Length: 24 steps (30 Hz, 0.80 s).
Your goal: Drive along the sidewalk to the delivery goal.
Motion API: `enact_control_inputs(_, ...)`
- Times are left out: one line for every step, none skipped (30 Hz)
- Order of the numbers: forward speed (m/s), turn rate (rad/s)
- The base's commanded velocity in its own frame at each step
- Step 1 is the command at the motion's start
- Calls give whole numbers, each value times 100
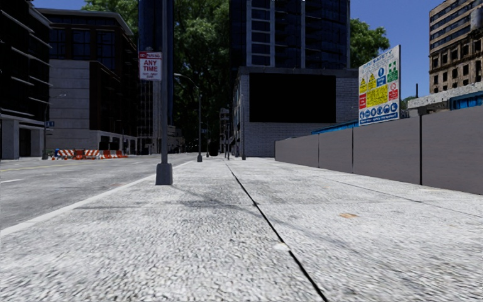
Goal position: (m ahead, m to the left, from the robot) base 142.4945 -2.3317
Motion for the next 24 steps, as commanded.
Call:
enact_control_inputs(200, -69)
enact_control_inputs(200, -69)
enact_control_inputs(200, -69)
enact_control_inputs(200, -69)
enact_control_inputs(200, -69)
enact_control_inputs(200, -67)
enact_control_inputs(200, -55)
enact_control_inputs(200, -55)
enact_control_inputs(200, -2)
enact_control_inputs(200, 0)
enact_control_inputs(200, 0)
enact_control_inputs(200, 0)
enact_control_inputs(200, 0)
enact_control_inputs(200, 0)
enact_control_inputs(200, 0)
enact_control_inputs(200, 0)
enact_control_inputs(200, 0)
enact_control_inputs(200, 0)
enact_control_inputs(200, 0)
enact_control_inputs(200, 0)
enact_control_inputs(200, 1)
enact_control_inputs(200, 1)
enact_control_inputs(200, 12)
enact_control_inputs(200, 16)
